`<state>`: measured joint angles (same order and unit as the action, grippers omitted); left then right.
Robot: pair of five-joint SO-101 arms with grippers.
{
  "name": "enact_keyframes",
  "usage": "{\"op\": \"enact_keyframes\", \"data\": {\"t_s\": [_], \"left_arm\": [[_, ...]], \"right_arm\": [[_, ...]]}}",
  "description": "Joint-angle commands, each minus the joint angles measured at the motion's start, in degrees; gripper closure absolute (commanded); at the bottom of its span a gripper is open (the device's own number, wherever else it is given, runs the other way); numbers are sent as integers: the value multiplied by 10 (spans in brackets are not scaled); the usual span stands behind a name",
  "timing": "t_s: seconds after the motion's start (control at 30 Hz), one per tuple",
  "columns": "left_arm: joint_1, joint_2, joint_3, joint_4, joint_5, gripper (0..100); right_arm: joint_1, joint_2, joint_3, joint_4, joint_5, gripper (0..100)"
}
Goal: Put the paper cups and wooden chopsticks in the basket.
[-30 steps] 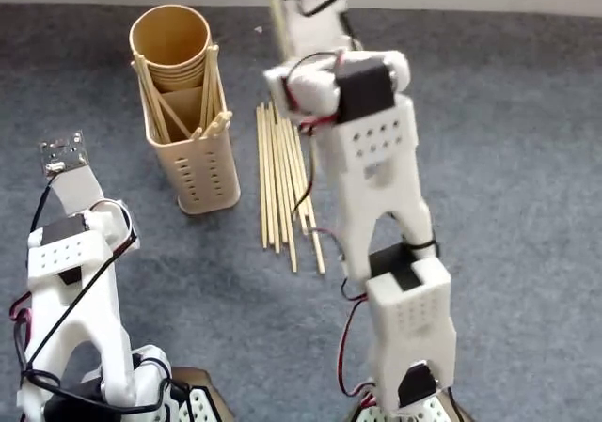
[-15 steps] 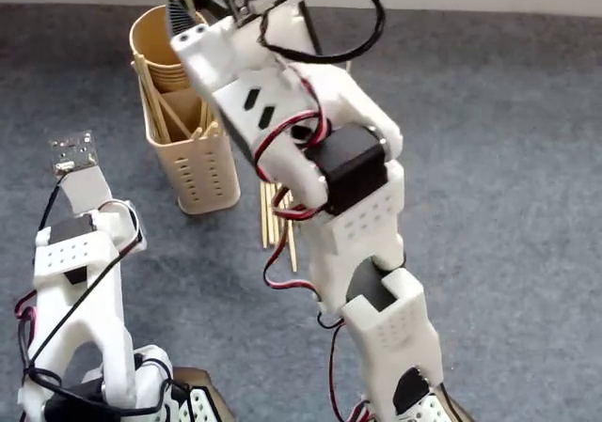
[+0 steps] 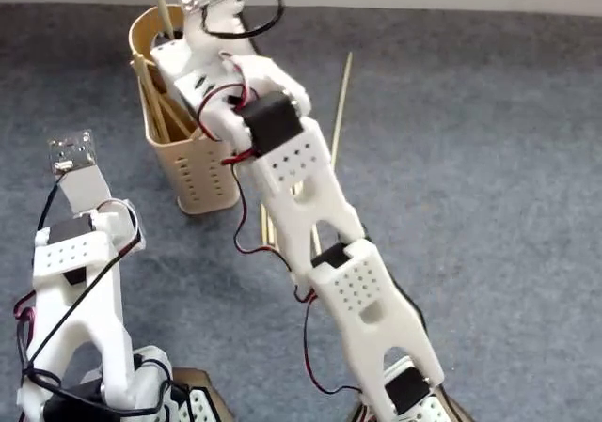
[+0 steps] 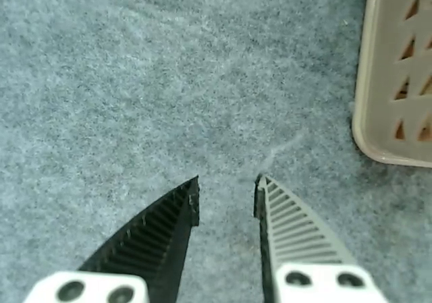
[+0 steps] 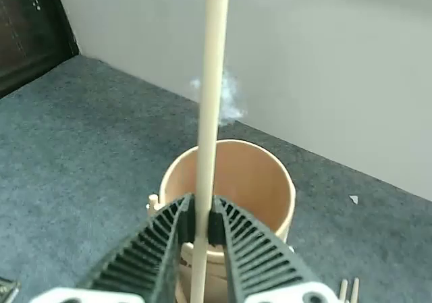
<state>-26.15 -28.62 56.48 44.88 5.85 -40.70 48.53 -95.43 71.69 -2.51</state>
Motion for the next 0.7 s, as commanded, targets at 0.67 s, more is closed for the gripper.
{"op": "enact_keyframes", "data": {"t_s": [0.67], "left_arm": [[9,-4,-3,-7,-6,835]], "right_arm": [[0,-205,23,225,148,771]]}}
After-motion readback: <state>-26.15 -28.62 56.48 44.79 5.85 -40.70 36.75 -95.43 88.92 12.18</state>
